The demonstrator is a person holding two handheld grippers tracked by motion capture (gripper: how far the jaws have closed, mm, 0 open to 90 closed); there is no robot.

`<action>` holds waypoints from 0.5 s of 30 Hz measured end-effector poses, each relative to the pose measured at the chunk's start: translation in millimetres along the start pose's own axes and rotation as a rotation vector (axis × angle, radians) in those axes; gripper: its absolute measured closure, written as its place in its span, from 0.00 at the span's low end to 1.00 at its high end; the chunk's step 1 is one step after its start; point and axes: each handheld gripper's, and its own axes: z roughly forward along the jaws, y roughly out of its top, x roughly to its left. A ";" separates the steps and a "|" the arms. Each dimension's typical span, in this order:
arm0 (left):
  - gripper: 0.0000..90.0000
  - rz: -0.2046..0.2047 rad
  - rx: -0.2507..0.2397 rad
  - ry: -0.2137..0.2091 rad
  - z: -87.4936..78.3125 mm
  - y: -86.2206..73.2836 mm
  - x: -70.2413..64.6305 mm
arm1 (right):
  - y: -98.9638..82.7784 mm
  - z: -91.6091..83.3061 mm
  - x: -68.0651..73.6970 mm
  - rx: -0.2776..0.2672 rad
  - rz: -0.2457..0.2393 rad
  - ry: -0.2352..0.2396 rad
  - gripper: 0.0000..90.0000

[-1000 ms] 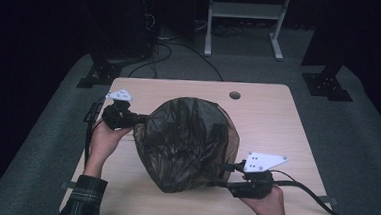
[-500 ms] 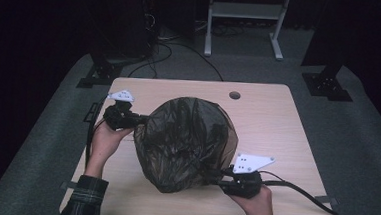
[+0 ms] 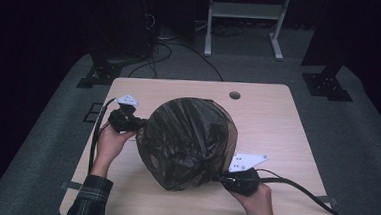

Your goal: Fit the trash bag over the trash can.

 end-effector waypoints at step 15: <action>1.00 -0.057 0.013 -0.020 26.5 -21.4 14.6 | -23.8 2.2 -24.7 0.039 0.086 -0.028 1.00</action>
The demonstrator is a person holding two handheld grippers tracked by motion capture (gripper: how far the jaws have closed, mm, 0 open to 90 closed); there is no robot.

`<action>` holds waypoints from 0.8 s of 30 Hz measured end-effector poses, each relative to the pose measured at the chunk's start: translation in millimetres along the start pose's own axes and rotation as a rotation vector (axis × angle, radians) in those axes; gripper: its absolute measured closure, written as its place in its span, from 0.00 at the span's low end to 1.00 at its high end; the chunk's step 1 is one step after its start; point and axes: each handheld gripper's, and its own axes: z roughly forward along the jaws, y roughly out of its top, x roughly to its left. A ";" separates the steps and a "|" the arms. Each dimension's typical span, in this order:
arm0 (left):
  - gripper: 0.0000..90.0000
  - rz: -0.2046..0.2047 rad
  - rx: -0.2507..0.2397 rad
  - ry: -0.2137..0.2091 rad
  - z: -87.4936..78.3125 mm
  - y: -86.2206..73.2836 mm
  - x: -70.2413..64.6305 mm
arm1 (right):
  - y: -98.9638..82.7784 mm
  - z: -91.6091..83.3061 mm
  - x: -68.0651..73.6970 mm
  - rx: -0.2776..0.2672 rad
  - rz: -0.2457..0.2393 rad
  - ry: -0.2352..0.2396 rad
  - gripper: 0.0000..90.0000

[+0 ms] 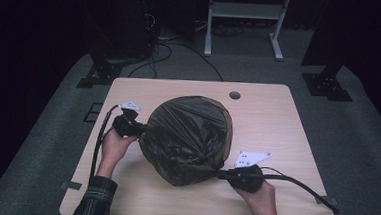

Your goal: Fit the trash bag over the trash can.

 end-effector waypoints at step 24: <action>1.00 0.024 -0.028 0.013 -3.4 8.6 -2.4 | 67.4 -78.7 -43.3 -0.234 -0.023 -0.209 0.69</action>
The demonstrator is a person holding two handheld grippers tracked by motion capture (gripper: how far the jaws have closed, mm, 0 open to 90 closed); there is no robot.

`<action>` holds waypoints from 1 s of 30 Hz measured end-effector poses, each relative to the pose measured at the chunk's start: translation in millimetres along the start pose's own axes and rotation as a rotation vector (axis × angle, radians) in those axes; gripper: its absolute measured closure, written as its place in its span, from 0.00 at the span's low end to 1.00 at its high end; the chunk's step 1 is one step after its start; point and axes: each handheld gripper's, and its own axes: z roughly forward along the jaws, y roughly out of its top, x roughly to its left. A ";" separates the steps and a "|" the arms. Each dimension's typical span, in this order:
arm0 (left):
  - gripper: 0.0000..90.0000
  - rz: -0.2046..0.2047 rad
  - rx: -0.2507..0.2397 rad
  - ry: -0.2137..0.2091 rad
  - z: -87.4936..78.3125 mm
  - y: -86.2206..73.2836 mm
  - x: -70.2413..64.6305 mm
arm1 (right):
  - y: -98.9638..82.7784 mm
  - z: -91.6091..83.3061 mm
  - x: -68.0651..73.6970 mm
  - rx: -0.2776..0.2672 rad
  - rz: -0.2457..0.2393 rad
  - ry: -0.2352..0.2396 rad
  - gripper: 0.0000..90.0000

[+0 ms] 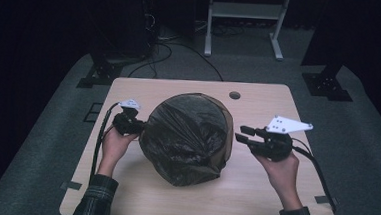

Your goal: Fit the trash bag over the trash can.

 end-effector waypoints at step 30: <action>1.00 0.012 0.032 0.043 9.3 -3.0 6.2 | -18.2 91.0 -66.8 0.220 0.110 -0.069 1.00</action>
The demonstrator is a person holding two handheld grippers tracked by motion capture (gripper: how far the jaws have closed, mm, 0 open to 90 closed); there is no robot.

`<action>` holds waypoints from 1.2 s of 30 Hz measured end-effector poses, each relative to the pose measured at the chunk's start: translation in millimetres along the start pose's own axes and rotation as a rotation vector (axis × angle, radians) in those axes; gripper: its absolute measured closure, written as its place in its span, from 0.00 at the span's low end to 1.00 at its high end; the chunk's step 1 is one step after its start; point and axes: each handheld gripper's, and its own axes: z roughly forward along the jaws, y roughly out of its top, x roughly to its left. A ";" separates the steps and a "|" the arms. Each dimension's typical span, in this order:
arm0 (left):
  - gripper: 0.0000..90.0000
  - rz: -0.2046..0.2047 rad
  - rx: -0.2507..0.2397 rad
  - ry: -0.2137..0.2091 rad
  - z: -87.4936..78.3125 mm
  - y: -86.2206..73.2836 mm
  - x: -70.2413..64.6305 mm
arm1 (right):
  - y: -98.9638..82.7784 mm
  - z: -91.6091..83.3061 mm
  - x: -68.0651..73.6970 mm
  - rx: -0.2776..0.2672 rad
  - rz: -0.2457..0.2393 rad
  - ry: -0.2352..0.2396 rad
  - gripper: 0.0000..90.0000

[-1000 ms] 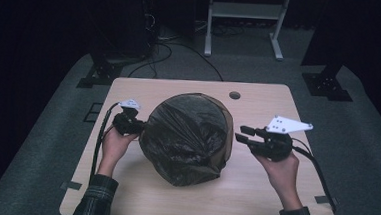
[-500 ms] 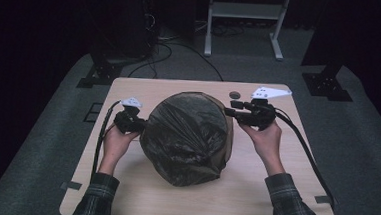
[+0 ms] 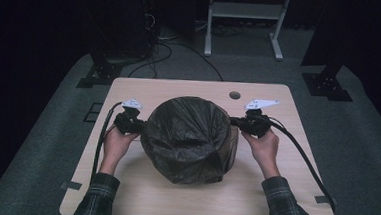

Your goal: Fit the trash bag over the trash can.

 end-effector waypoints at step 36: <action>0.09 0.061 -0.019 0.063 -49.8 -46.9 -7.4 | -1.4 -41.7 6.6 -0.096 -0.033 -0.025 0.14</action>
